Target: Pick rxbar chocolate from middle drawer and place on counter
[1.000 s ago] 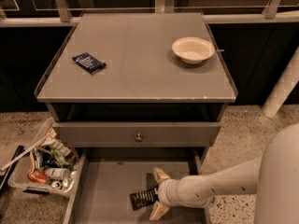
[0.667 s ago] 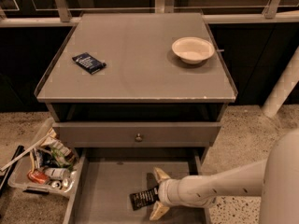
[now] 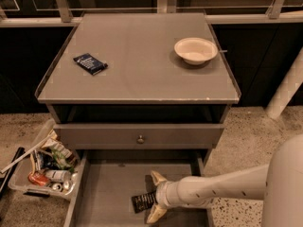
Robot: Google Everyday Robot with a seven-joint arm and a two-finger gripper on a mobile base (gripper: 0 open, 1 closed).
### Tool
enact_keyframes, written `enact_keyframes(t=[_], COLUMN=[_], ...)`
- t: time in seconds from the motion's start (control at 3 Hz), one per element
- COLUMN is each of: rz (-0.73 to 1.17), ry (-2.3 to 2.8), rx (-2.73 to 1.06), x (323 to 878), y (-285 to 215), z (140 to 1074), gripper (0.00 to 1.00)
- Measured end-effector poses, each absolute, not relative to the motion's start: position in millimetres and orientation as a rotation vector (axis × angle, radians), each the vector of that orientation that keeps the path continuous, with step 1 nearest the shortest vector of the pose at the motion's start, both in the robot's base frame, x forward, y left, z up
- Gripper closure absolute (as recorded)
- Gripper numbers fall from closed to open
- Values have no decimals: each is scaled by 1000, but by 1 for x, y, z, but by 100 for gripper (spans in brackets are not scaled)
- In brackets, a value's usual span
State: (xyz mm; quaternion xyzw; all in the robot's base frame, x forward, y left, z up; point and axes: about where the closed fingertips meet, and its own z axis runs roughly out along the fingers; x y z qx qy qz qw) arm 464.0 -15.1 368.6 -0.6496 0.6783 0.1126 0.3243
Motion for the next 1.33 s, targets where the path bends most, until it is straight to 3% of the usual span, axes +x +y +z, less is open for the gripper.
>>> enact_keyframes(t=[1.0,1.33], rz=[336,336], ry=[1790,1790], rx=[-1727,-1727], x=[464,464], y=[-9,-9], z=[348,348], gripper=[0,19])
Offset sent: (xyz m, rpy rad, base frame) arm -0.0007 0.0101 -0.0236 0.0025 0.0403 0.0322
